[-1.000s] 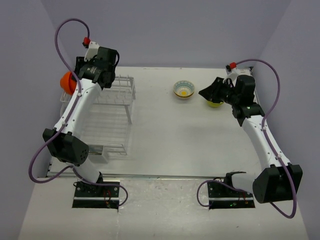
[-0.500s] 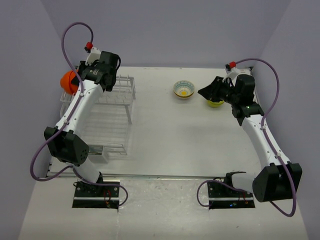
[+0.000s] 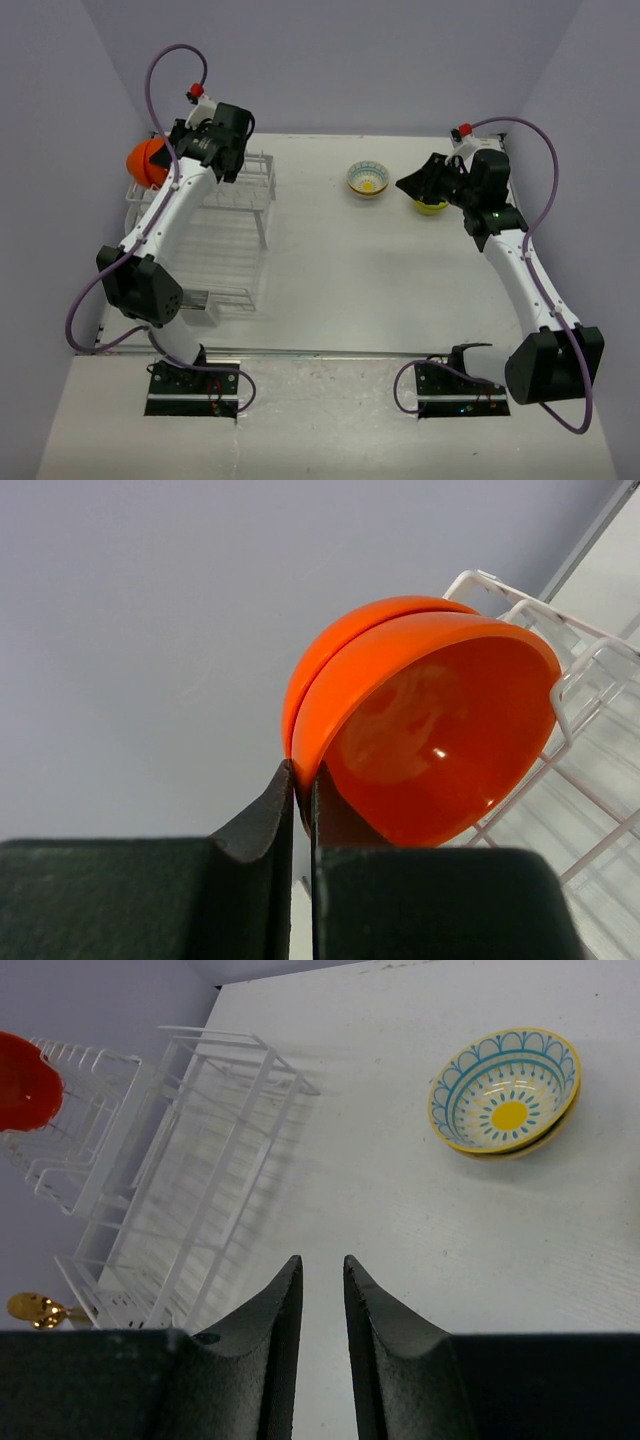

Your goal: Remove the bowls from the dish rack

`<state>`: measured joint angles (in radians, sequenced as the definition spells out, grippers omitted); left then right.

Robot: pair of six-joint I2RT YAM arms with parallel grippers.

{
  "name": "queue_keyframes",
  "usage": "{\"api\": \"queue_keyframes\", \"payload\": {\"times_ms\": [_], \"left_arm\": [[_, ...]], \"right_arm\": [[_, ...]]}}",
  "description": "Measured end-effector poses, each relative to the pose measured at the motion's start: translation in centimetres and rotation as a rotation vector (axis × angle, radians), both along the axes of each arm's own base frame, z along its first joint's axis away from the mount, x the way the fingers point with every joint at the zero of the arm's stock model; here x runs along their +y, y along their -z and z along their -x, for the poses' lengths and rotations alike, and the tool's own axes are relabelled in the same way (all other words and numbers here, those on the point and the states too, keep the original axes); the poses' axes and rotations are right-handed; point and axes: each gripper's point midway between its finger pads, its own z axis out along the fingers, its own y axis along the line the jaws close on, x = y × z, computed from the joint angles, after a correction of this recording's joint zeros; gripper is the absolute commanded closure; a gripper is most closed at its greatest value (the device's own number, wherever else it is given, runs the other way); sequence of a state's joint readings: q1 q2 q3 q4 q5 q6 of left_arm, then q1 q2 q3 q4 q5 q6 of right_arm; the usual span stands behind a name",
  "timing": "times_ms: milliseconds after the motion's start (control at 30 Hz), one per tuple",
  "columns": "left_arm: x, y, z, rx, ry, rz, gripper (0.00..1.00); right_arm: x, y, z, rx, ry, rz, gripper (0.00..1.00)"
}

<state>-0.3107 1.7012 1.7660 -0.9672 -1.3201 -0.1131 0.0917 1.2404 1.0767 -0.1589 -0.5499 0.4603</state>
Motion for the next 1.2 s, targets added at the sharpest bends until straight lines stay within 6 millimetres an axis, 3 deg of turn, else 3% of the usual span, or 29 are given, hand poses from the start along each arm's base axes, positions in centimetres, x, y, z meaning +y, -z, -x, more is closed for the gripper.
{"api": "queue_keyframes", "payload": {"times_ms": [233,500,767,900,1000,1100,1200], "left_arm": [[-2.7,-0.8,-1.1,0.014,0.047,-0.051,1.00],[-4.4,-2.1,-1.2,0.003,0.079,-0.089,1.00],[-7.3,-3.8,-2.1,-0.048,0.145,-0.101,1.00],[-8.0,-4.3,-2.3,-0.078,0.169,-0.084,1.00],[-9.2,-4.3,-2.8,-0.114,0.251,0.026,1.00],[-11.3,-5.5,-3.7,-0.220,0.372,0.224,1.00],[-13.6,-6.6,-3.1,-0.309,0.514,0.439,1.00]], "right_arm": [[0.0,-0.3,0.1,-0.010,-0.001,0.000,0.76],[0.0,-0.7,0.3,-0.023,-0.004,-0.002,0.75],[0.2,-0.8,0.5,-0.024,-0.020,-0.004,0.67],[0.3,-0.8,0.5,-0.028,-0.027,-0.010,0.58],[1.0,-1.1,0.9,-0.038,-0.068,-0.035,0.55],[2.1,-1.7,1.5,-0.040,-0.125,-0.082,0.57],[4.3,-2.2,2.4,-0.030,-0.183,-0.091,0.49]]}}
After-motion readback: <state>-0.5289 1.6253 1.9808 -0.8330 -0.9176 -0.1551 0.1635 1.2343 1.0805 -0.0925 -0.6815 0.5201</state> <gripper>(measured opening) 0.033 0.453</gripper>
